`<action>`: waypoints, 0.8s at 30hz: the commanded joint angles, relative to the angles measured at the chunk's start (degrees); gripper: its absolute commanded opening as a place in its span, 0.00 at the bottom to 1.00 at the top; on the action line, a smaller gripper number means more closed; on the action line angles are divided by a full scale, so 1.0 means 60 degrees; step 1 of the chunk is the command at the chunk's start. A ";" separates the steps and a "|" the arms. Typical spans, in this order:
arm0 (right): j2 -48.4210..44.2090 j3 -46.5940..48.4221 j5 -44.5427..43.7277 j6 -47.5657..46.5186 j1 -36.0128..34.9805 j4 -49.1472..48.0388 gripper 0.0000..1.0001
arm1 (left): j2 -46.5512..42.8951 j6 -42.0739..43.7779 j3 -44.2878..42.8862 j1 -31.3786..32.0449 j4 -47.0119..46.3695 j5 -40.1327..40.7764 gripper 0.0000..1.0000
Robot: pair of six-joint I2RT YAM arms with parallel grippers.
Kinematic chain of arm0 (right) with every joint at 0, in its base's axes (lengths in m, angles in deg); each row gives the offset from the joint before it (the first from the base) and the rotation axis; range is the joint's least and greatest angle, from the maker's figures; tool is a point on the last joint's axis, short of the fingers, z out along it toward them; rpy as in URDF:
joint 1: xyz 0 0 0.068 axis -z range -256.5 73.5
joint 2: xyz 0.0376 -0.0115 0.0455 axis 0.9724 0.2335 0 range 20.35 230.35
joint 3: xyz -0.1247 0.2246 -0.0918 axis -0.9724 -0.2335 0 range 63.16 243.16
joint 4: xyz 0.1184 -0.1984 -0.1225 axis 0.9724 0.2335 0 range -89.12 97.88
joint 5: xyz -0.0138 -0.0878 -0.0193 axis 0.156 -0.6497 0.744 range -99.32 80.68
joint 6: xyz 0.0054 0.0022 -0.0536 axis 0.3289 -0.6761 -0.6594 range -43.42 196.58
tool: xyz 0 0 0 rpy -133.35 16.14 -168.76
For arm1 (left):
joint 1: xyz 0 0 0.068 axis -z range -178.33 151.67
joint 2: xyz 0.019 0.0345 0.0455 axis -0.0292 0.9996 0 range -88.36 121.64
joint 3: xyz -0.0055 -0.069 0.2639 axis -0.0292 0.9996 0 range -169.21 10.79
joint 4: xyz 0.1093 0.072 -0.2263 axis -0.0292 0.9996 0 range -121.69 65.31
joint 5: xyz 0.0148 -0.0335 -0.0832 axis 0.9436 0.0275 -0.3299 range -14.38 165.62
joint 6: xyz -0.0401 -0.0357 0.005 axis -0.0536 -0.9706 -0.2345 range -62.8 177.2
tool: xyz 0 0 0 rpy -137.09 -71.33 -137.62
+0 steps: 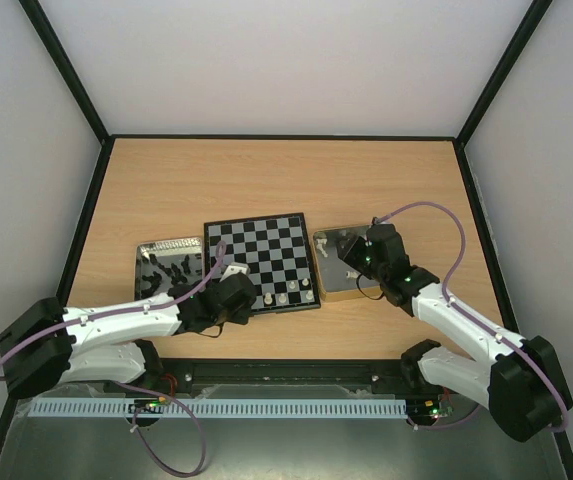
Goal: Set up the chess pieces on the board
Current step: Place the chess piece on the chessboard.
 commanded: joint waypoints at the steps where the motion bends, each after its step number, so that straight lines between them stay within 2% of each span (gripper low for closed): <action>1: 0.0094 0.0182 -0.0297 -0.0100 -0.0035 0.0110 0.37 | 0.0221 -0.0070 0.0118 0.0056 -0.0478 -0.0155 0.11; 15: 0.0008 0.0013 -0.0290 -0.0072 -0.0033 0.0086 0.36 | 0.0408 -0.0143 0.0227 0.0051 -0.0395 0.0129 0.16; 24: -0.0121 -0.0018 -0.0333 -0.0071 -0.0034 0.0116 0.37 | 0.0397 -0.0104 -0.0028 0.0040 -0.0284 0.0114 0.29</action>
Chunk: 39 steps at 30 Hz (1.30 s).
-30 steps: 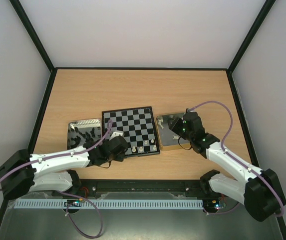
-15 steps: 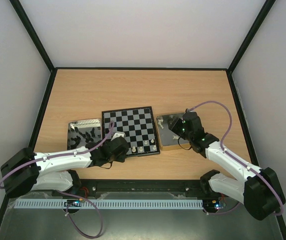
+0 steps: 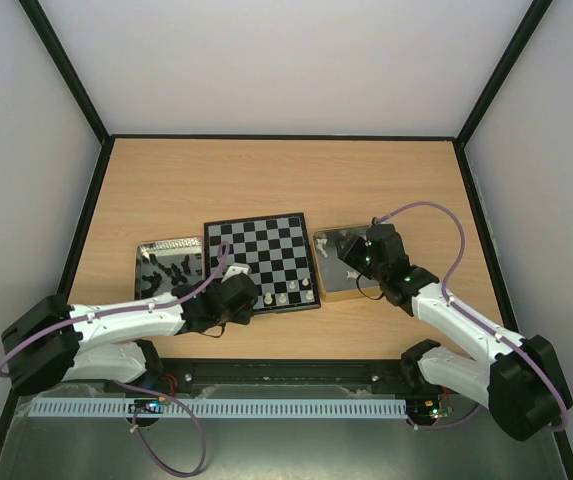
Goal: Set up the chess pieces on the board
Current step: Place the chess piece on the chessboard, then pick up the chess piece from the storage box.
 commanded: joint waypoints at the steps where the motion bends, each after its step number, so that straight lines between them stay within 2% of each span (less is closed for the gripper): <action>1: -0.0205 -0.0015 -0.0333 -0.0070 -0.0035 0.0119 0.37 | -0.0005 0.0021 -0.0217 0.0029 0.0243 0.0178 0.31; 8: -0.0204 0.0064 -0.0688 -0.0064 -0.0034 0.0354 0.38 | -0.0542 0.0313 -0.1200 -0.0212 0.0659 0.0412 0.35; 13: 0.0280 0.0438 -0.1436 -0.0154 0.0070 0.1021 0.41 | -0.1039 0.0558 -0.1687 -0.0969 0.0336 0.0425 0.37; 16: 0.0996 0.0872 -0.1380 -0.0477 0.0175 0.1368 0.44 | -0.1285 0.0579 -0.1648 -0.1717 -0.0184 -0.0057 0.38; 21: 0.2456 0.1730 -0.0851 -0.1407 0.0243 0.1658 0.43 | -0.1581 0.0522 -0.1447 -0.2702 -0.0984 -0.1178 0.39; 24: 0.3200 0.2202 -0.0284 -0.2155 0.0244 0.1702 0.41 | -0.1654 0.0477 -0.1310 -0.2971 -0.1138 -0.1549 0.39; 29: 0.4535 0.3065 0.0956 -0.3705 0.0244 0.2171 0.27 | -0.1694 0.0450 -0.1107 -0.3136 -0.1335 -0.1942 0.40; 39: 0.5902 0.3629 0.0619 -0.4493 0.0229 0.2466 0.29 | -0.1415 0.0527 -0.1136 -0.3271 -0.1466 -0.2376 0.40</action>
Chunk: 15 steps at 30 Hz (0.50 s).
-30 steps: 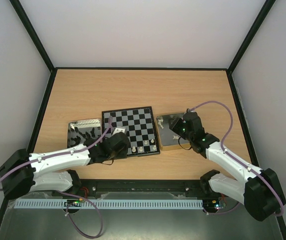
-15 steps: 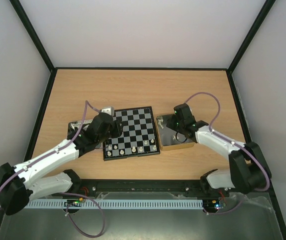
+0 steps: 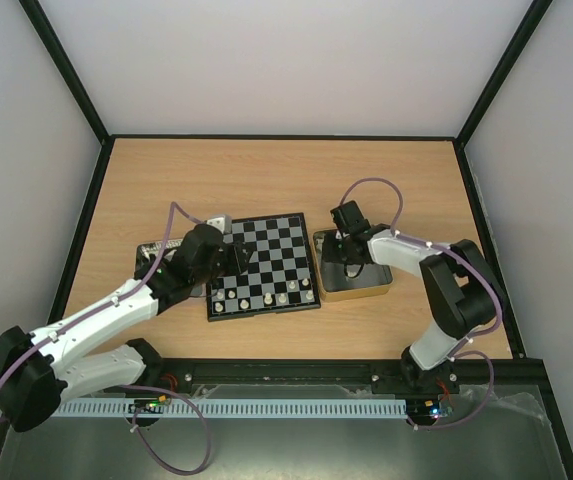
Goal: Set up the chess pieces on the board
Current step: Pick up the chess piece from the storage box.
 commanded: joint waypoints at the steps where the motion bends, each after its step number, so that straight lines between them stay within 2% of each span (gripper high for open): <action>1: 0.0337 0.0390 0.0021 -0.0641 0.0032 0.0435 0.29 | 0.0109 0.0101 0.0080 -0.0094 -0.0211 -0.0248 0.40; 15: 0.1067 0.0868 -0.0702 -0.0977 -0.0220 0.0428 0.29 | 0.0168 0.0134 0.0057 -0.0140 -0.0242 -0.0320 0.40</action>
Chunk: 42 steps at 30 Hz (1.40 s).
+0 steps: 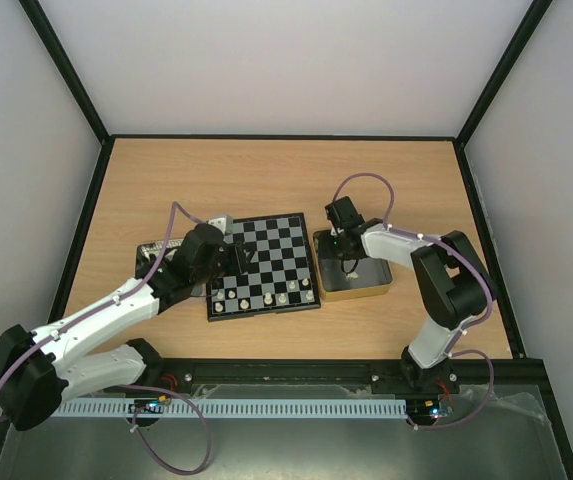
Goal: Set up the chess pieces on the board
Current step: Pick up the chess piece from the storage box.
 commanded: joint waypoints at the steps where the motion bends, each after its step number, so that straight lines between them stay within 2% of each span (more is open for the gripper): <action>1: 0.0302 0.0280 -0.0646 -0.0276 -0.0187 0.0281 0.27 | 0.0048 0.0147 0.0050 -0.0098 -0.0166 -0.0063 0.40; 8: -0.0098 -0.0076 -0.1179 -0.0238 -0.0334 0.0528 0.13 | 0.0053 0.0145 0.0101 -0.0098 -0.0194 -0.0090 0.40; 11: -0.0484 -0.0232 -0.1284 -0.0005 -0.0335 0.0560 0.12 | 0.0076 0.0141 0.0116 -0.0098 -0.0210 -0.0106 0.40; 17: -0.1006 -0.0303 -0.1479 0.1280 -0.0344 0.0052 0.24 | 0.0110 0.0126 0.0102 -0.0113 -0.0268 -0.0123 0.40; 19: -0.1039 -0.0320 -0.1342 0.1770 -0.0346 -0.0235 0.31 | 0.0089 0.0116 0.0093 -0.0112 -0.0268 -0.0123 0.40; 23: -0.0808 -0.0204 -0.1258 0.2560 -0.0452 -0.0459 0.37 | 0.0061 0.0105 0.0113 -0.0113 -0.0269 -0.0123 0.40; 32: -0.0485 -0.0202 -0.3044 0.3133 -0.0830 0.0578 0.38 | 0.0015 0.0064 0.0206 -0.0113 -0.0281 -0.0130 0.40; 42: -0.0706 -0.0992 -0.2815 0.3167 -0.0933 0.0730 0.35 | 0.0103 0.0076 0.0230 -0.0113 -0.0409 -0.0189 0.40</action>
